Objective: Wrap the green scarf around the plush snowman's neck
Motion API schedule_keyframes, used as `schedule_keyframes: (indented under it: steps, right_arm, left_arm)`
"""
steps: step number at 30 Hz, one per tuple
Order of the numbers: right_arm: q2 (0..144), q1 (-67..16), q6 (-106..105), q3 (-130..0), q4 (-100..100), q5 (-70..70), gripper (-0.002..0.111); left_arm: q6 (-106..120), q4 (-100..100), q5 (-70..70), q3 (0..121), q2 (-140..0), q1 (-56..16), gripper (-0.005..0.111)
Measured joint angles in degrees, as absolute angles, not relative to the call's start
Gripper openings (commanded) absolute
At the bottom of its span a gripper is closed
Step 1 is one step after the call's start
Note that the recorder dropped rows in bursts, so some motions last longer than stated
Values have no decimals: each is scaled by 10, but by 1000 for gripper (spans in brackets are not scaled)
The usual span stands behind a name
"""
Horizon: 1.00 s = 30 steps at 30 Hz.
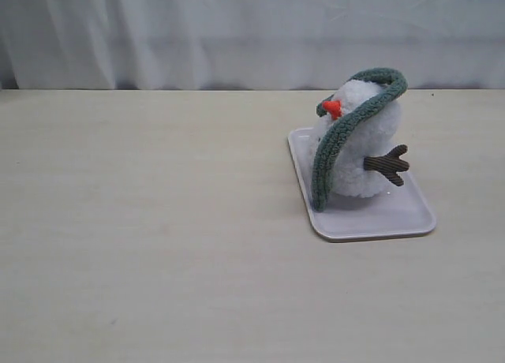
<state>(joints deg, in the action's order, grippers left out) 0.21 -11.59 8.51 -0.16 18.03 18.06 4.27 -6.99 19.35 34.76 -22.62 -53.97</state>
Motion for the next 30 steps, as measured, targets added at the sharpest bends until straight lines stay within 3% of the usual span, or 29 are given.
schedule_keyframes:
  steps: [11, 15, 18, 30]
  right_arm:
    - [2, -116, 85, -2, 180, 180, 4]
    - [2, -116, 85, -2, 180, 180, 4]
    - [2, -116, 85, -2, 180, 180, 4]
    - [2, -116, 85, -2, 180, 180, 4]
  left_arm:
    - [38, -70, 170, 336, -226, -528, 0]
    - [35, -20, 74, 281, -224, -423, 0]
    - [21, 4, 62, 244, -219, -296, 0]
    - [-14, 14, 60, 113, -53, -36, 0]
